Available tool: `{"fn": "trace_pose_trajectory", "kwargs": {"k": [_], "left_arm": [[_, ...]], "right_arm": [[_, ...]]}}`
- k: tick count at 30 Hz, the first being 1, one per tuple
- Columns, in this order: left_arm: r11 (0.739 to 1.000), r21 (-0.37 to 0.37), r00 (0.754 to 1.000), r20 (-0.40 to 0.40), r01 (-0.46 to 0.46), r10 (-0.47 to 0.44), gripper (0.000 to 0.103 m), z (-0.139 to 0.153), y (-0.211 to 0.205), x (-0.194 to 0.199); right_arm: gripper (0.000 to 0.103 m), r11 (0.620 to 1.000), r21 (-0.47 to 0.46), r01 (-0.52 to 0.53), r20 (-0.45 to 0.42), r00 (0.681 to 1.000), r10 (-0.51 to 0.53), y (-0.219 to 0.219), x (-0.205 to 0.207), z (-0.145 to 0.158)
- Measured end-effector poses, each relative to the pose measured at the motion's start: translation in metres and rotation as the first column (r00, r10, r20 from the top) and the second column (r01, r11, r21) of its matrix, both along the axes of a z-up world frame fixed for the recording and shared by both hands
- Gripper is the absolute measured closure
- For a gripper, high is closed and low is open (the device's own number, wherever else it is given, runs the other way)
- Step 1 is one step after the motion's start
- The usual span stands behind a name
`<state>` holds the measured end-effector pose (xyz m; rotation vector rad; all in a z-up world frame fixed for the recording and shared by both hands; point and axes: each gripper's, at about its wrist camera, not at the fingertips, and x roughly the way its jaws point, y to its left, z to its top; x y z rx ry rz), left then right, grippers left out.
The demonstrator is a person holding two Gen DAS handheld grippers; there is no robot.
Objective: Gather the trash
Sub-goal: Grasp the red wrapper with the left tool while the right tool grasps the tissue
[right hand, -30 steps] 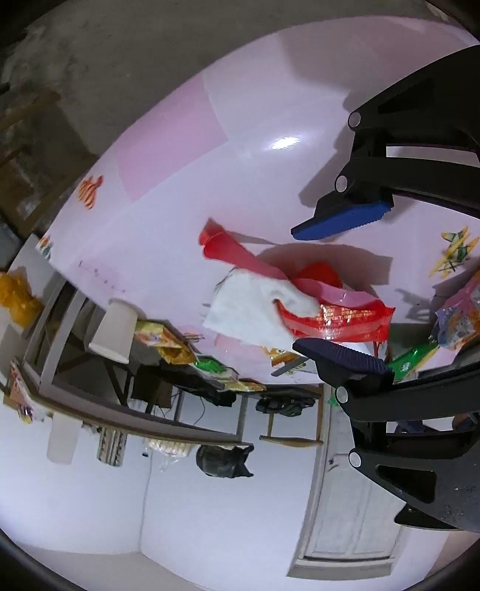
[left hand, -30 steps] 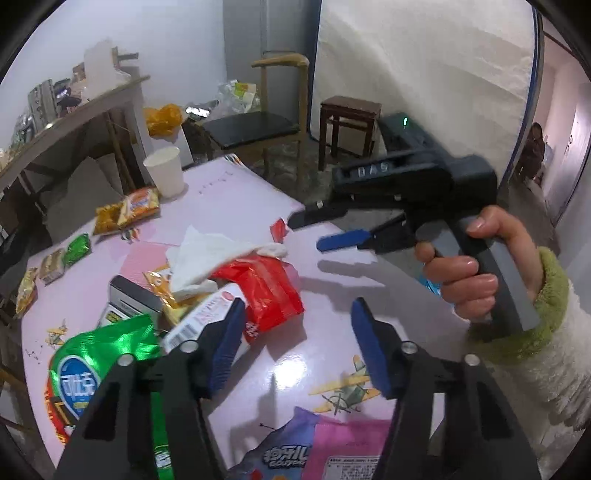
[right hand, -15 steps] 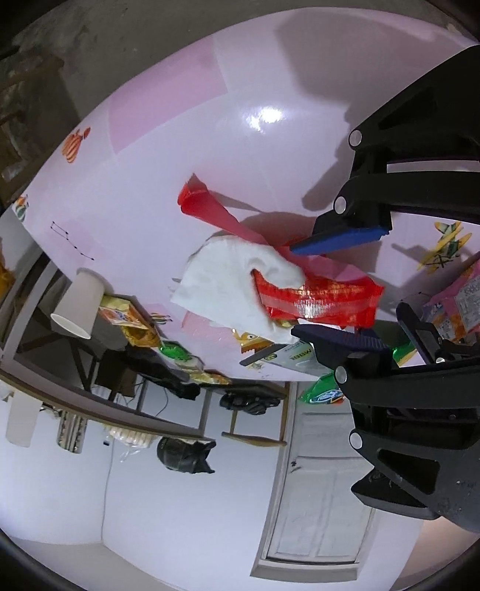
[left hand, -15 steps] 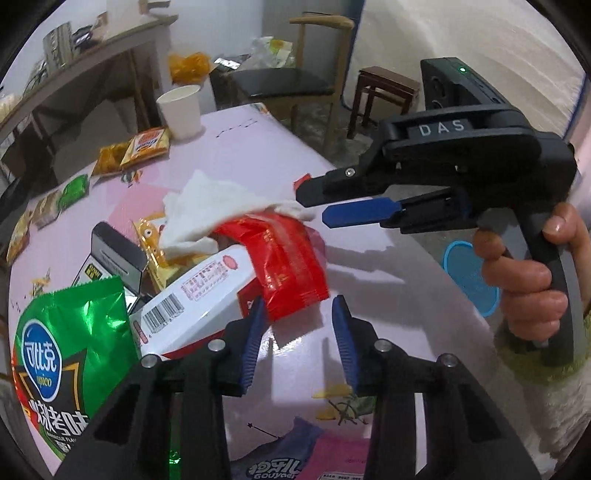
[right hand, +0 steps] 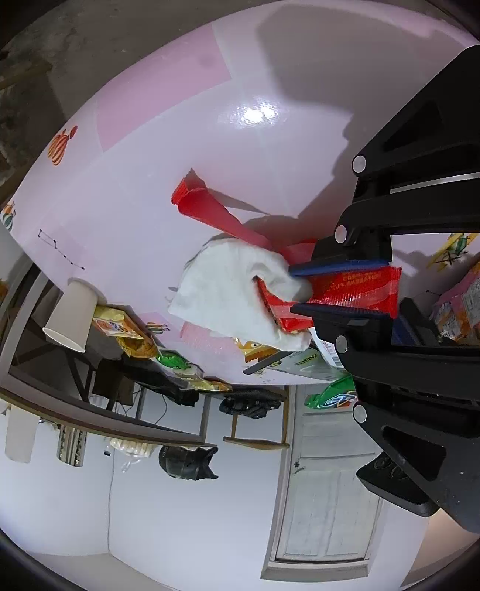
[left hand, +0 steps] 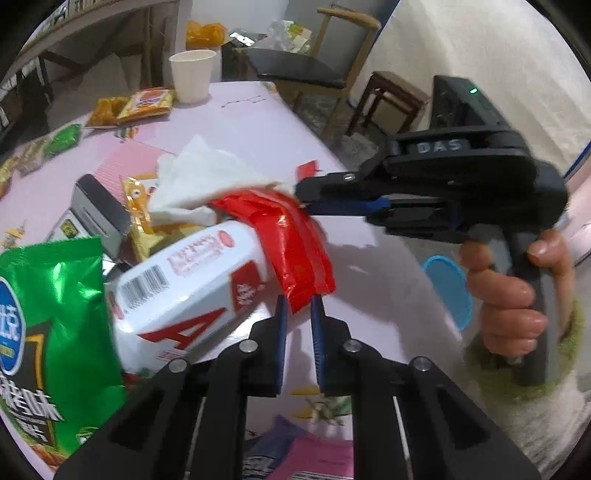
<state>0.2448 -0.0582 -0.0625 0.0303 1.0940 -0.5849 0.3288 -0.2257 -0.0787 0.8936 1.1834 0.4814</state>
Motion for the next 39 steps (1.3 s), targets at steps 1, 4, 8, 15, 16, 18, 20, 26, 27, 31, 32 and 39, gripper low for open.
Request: {"fn": "trace_pose_trajectory", "kwargs": {"k": [1,4,8,15,16,18,20,26,27,31,32,39], "left_arm": [[1.0,-0.006,1.0,0.004,0.007,-0.007,0.084,0.001,-0.001,-0.001],[1.0,-0.018,1.0,0.0,0.003,-0.003,0.072,0.001,-0.002,-0.001],[0.999,-0.04,0.999,-0.043,-0.017,0.015,0.062,-0.003,-0.005,0.005],[0.994,-0.038,0.991,-0.086,-0.103,0.099,0.06,-0.013,-0.007,0.016],[0.994,-0.039,0.991,-0.089,-0.106,0.102,0.064,-0.014,-0.007,0.016],[0.993,-0.034,0.99,-0.091,-0.109,0.106,0.075,-0.017,-0.008,0.016],[0.992,-0.037,0.988,-0.106,-0.118,0.114,0.088,-0.02,-0.008,0.016],[0.991,-0.054,0.99,-0.086,-0.119,0.114,0.1,-0.017,-0.005,0.007],[0.991,-0.059,0.99,-0.081,-0.119,0.114,0.1,-0.015,-0.004,0.006],[0.991,-0.082,0.993,-0.044,-0.109,0.106,0.101,-0.008,-0.001,0.007],[0.99,-0.088,0.994,-0.033,-0.107,0.104,0.102,-0.007,-0.001,0.007],[0.985,-0.145,0.992,0.068,-0.097,0.108,0.103,0.015,0.009,0.003]], "right_arm": [[0.085,1.0,0.001,-0.002,0.001,1.0,0.002,-0.001,0.0,0.0],[0.076,1.0,-0.004,0.002,0.011,1.0,-0.002,-0.002,-0.001,0.002],[0.072,1.0,-0.024,0.016,0.024,1.0,-0.015,-0.003,0.001,0.003],[0.071,1.0,-0.016,0.013,0.005,1.0,-0.013,0.002,0.008,-0.005],[0.071,1.0,-0.016,0.016,0.004,1.0,-0.016,0.002,0.009,-0.005],[0.071,1.0,-0.014,0.022,-0.001,1.0,-0.022,0.002,0.011,-0.007],[0.071,1.0,-0.014,0.024,-0.009,1.0,-0.024,0.002,0.012,-0.008],[0.081,0.999,-0.01,0.037,-0.028,0.999,-0.037,0.002,0.013,-0.013],[0.087,0.999,-0.003,0.042,-0.029,0.999,-0.042,0.001,0.013,-0.014],[0.097,0.999,0.007,0.049,-0.021,0.999,-0.049,0.0,0.012,-0.011],[0.098,0.999,0.005,0.052,-0.014,0.999,-0.052,0.001,0.012,-0.009],[0.1,0.996,0.057,0.071,0.086,0.993,-0.076,-0.001,0.008,0.017]]}}
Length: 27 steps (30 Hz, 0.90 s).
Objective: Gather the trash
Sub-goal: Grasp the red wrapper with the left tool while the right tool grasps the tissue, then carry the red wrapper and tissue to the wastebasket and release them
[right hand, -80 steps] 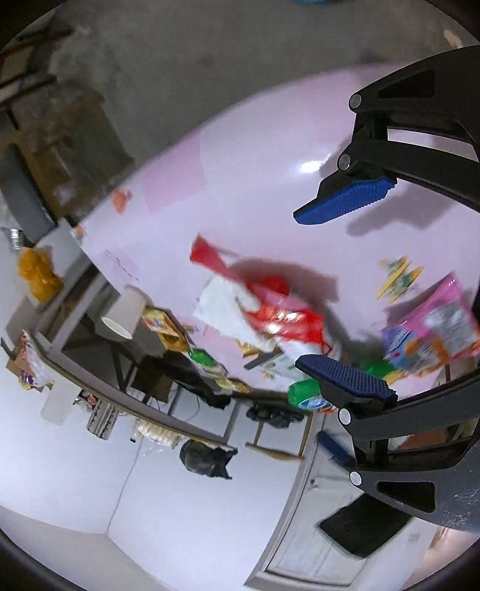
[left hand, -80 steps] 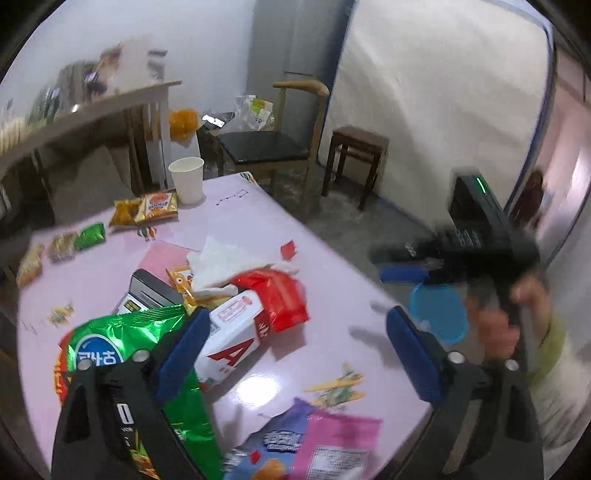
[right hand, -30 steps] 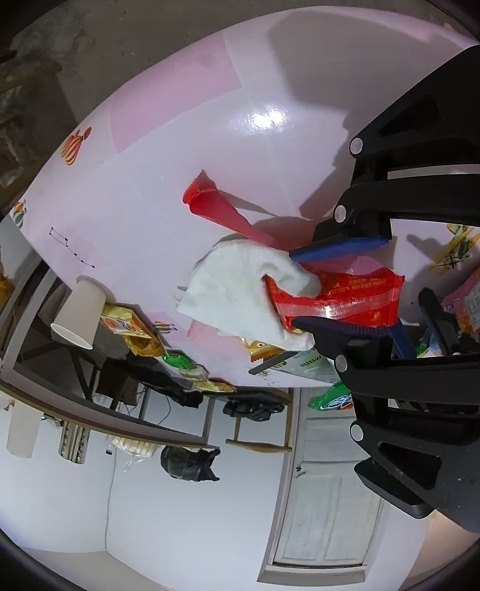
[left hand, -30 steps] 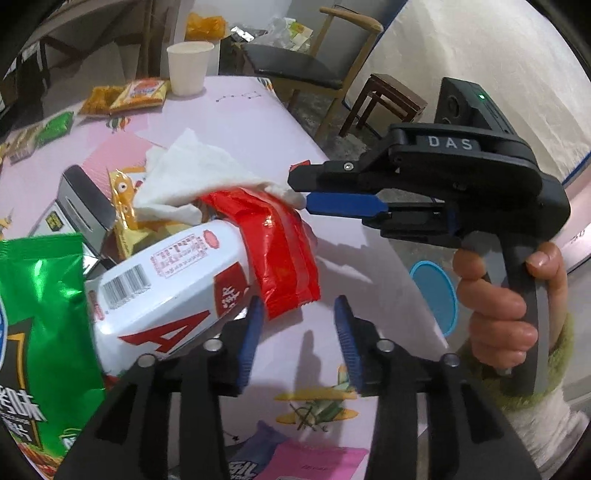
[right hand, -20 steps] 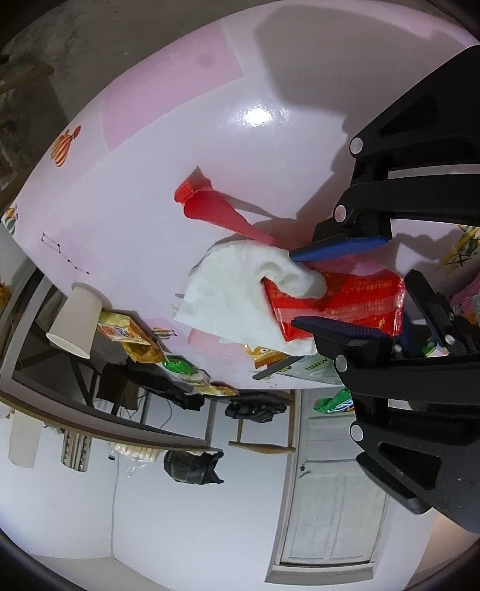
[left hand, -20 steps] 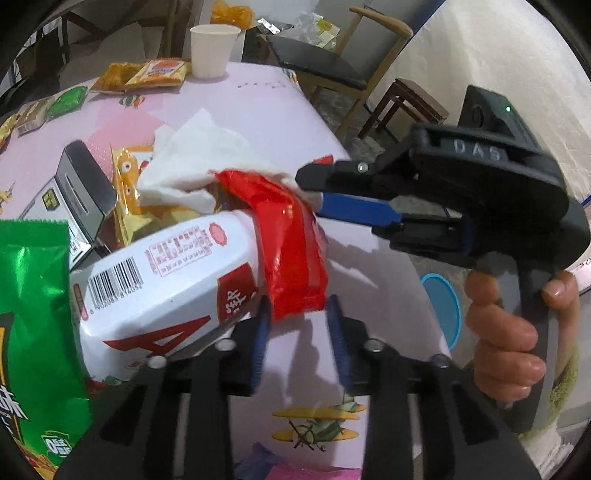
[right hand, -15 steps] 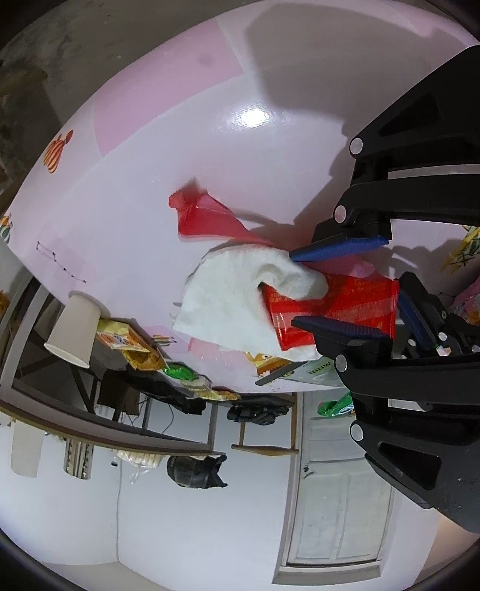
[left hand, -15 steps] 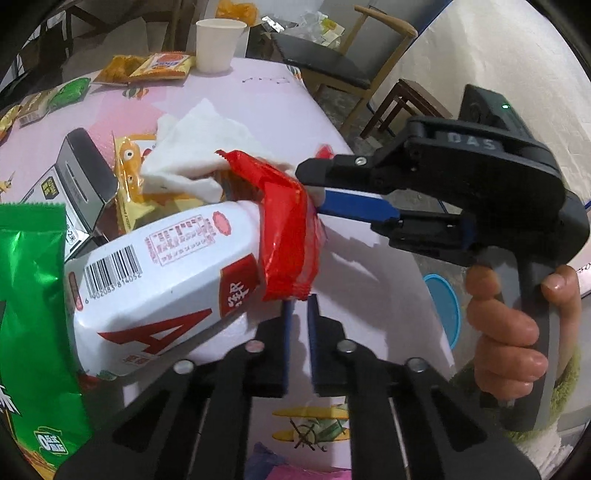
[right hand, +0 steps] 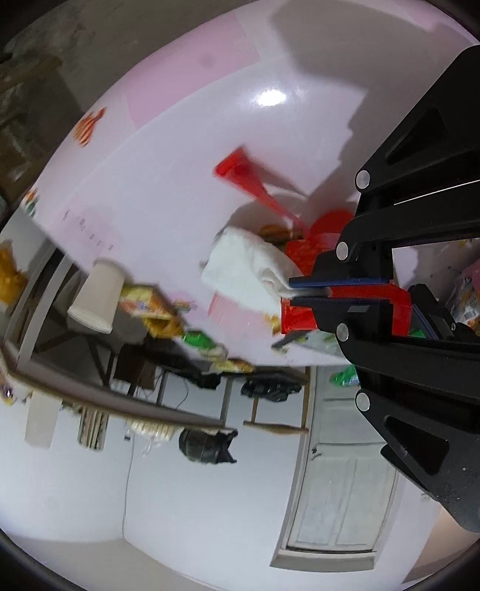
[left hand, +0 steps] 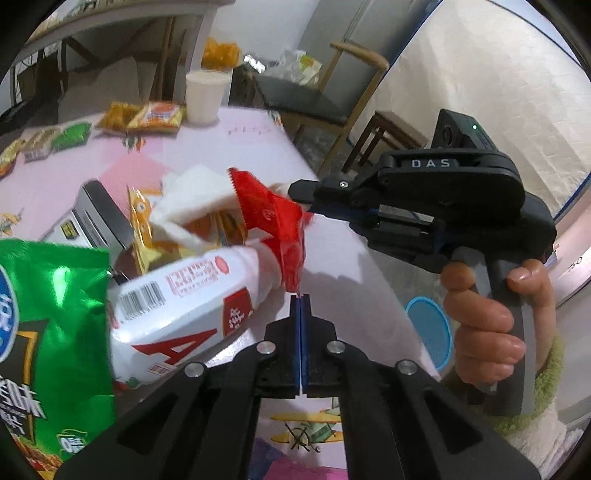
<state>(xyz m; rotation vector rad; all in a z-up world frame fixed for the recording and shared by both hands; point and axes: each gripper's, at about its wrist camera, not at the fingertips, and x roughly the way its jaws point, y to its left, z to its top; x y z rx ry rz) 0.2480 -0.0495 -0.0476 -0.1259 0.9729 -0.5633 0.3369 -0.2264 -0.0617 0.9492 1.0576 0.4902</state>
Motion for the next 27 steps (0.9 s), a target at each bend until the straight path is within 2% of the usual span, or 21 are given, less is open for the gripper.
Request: {"fn": "trace_pose_trajectory", "kwargs": {"k": [8,17,27], "left_arm": [[0.997,-0.067,0.991,0.126,-0.031,0.039,0.103,0.035,0.024,-0.014],[0.991,-0.125,0.975,0.212,-0.042,0.068,0.103,0.074,0.05,-0.029],[0.991,-0.134,0.969,0.245,-0.002,0.035,0.103,0.1,0.045,-0.054]], "right_arm": [[0.1,1.0,-0.001,0.03,0.108,0.994,-0.03,0.002,0.002,0.036],[0.1,0.997,-0.016,0.07,0.177,0.982,-0.066,-0.008,-0.005,0.069],[0.1,0.985,-0.041,0.169,0.284,0.947,-0.151,-0.052,-0.064,0.113]]}}
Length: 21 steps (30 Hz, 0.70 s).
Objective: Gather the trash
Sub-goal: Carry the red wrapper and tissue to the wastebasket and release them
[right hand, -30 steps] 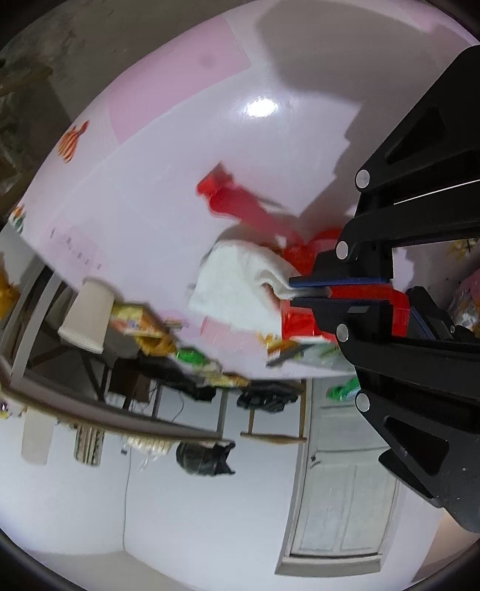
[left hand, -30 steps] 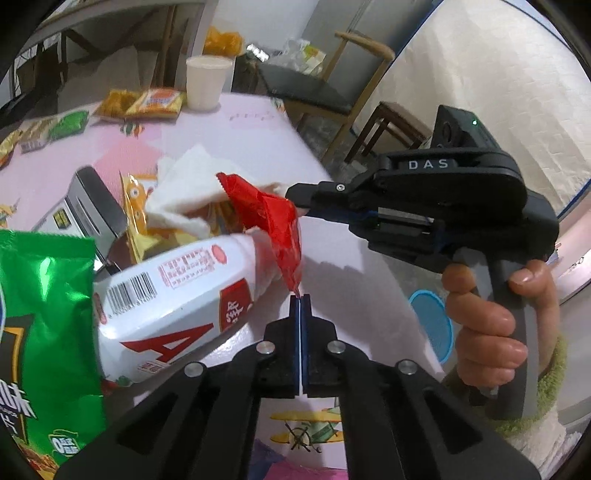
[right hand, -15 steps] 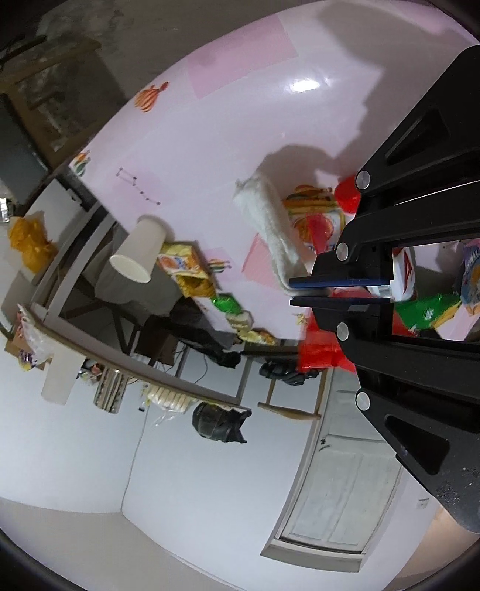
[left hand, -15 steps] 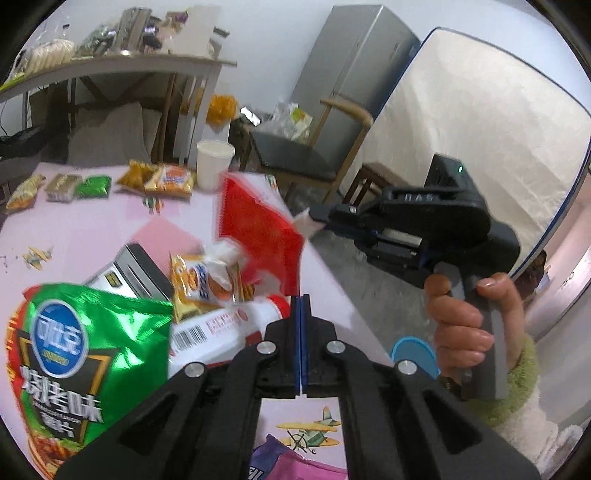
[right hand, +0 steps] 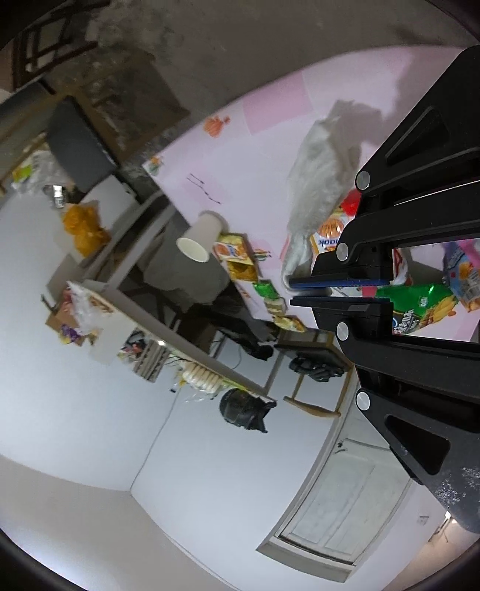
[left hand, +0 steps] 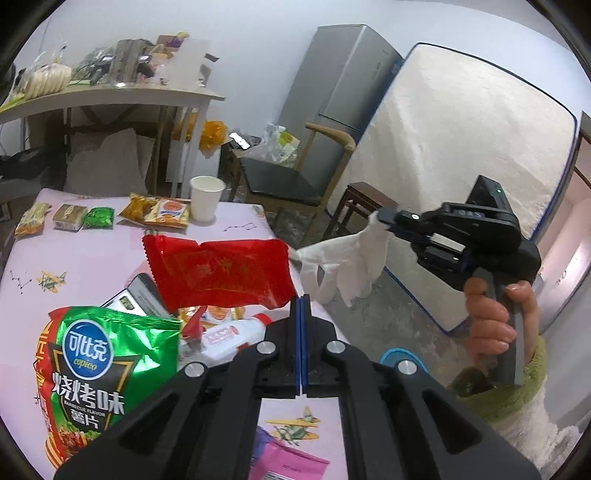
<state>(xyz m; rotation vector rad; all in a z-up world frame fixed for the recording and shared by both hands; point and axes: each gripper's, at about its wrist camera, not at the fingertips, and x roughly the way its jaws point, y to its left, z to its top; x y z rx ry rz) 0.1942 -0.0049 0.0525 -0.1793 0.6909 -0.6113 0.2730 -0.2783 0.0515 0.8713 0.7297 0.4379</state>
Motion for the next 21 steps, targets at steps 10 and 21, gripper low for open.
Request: {"fn": "trace_pose_trajectory", "kwargs": {"k": [10,21], "left_arm": [[0.978,-0.005,0.978,-0.011,0.206,-0.206,0.103,0.024,-0.084,-0.021],[0.869,-0.042,0.856,-0.156,0.493,-0.494,0.103,0.015,-0.255,-0.033]], "right_arm": [[0.1,0.986,-0.002,0.165,0.069,0.984,-0.164,-0.08,-0.094,0.016],[0.1,0.901,-0.027,0.433,0.034,0.901,-0.432,-0.179,-0.197,-0.011]]}}
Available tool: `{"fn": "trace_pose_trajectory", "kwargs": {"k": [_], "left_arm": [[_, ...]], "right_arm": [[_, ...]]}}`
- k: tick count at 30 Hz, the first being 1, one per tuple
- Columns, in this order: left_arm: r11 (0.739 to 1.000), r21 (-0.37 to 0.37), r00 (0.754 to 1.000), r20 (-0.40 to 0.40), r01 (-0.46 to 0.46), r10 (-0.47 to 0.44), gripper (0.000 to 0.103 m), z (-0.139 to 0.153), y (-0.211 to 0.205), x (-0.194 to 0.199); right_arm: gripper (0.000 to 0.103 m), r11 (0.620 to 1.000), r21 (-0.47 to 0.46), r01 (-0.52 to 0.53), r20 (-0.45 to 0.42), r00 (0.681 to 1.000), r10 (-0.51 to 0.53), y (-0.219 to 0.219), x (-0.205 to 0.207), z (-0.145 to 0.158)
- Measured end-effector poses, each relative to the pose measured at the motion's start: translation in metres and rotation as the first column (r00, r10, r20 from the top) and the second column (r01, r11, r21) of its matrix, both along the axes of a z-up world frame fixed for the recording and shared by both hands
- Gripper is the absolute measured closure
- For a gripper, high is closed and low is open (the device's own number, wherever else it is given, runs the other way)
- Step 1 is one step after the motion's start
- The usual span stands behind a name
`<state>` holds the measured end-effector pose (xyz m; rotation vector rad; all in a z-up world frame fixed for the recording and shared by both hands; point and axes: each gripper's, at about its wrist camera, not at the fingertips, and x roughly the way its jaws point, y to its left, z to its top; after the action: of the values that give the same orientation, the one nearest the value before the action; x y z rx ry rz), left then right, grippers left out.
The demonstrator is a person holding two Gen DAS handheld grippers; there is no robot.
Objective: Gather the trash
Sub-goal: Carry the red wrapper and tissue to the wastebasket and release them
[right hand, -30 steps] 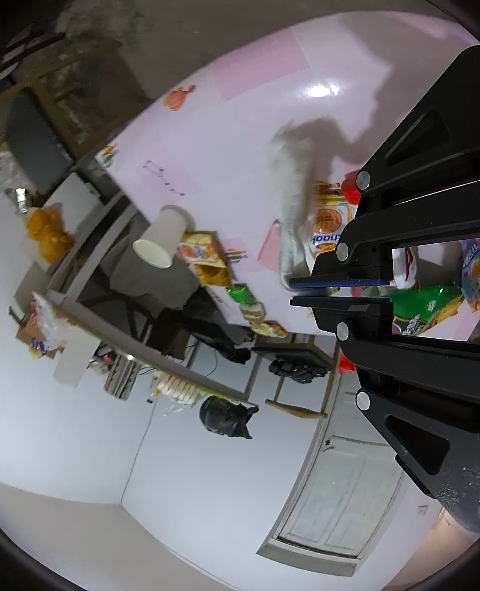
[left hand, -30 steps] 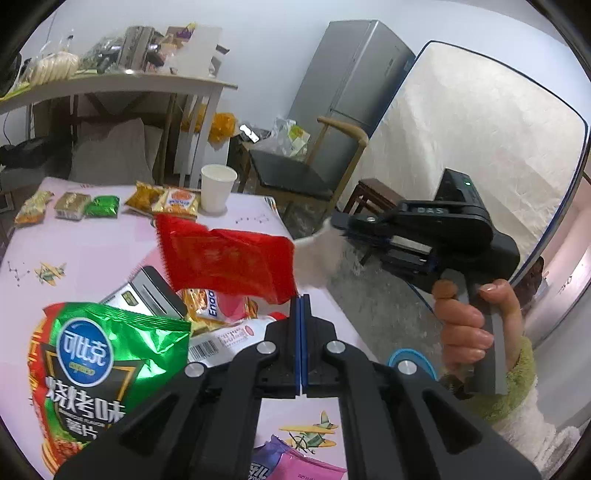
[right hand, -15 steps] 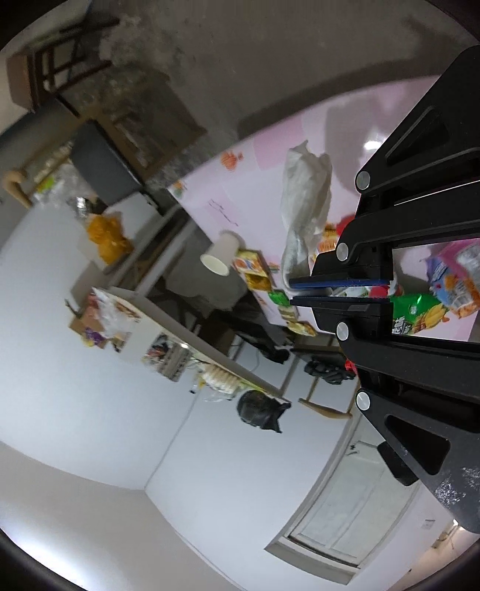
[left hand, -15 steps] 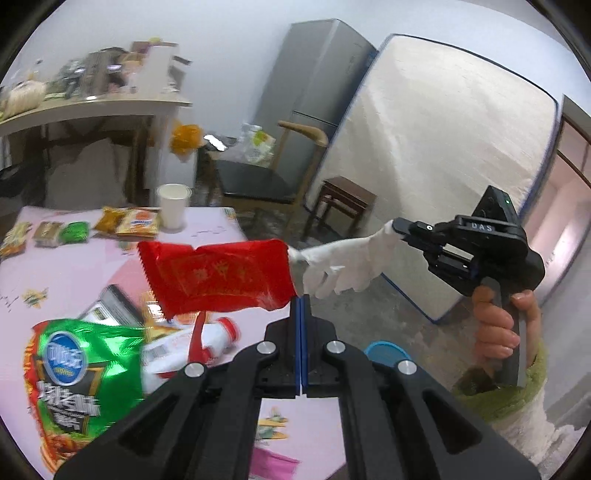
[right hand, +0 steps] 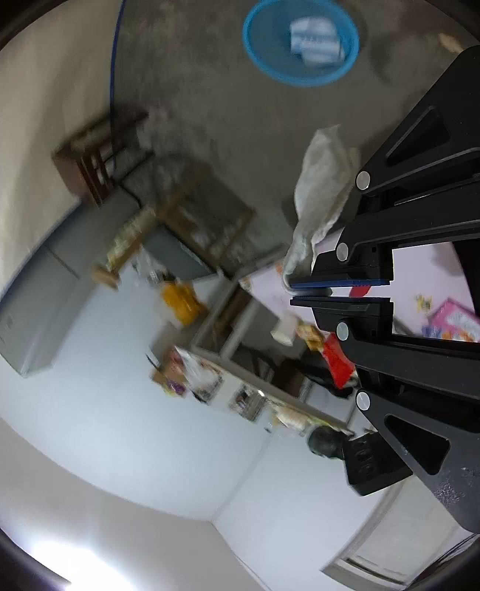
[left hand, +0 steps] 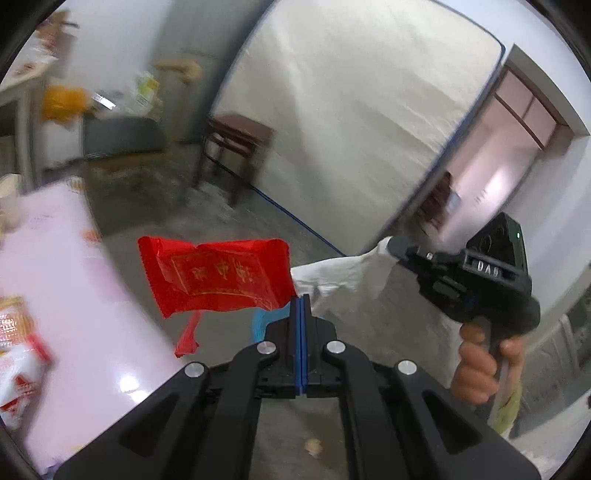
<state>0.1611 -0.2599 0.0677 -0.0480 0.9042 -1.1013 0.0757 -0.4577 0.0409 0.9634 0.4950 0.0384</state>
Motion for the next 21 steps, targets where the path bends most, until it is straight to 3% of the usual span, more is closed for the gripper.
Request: {"fn": "trace_pose_trajectory", "kwargs": {"k": [6,13,21], "left_arm": [[0.978,0.069,0.972,-0.15,0.195,-0.183,0.103,-0.045,-0.123,-0.012],[0.932,0.226,0.947,-0.222,0.284,-0.235,0.103,-0.121,-0.219,-0.031],[0.867,0.388,0.947,-0.191,0.314,-0.257,0.103,-0.185,-0.281,-0.044]], "right_arm": [[0.1,0.989,0.042,0.139,-0.114,0.984,-0.134,-0.056,-0.036,-0.053],[0.1,0.962,0.133,0.238,-0.267,0.944,-0.197,-0.113,-0.041,-0.138],[0.099,0.922,0.213,0.324,-0.381,0.896,-0.227,-0.152,-0.034,-0.217]]}}
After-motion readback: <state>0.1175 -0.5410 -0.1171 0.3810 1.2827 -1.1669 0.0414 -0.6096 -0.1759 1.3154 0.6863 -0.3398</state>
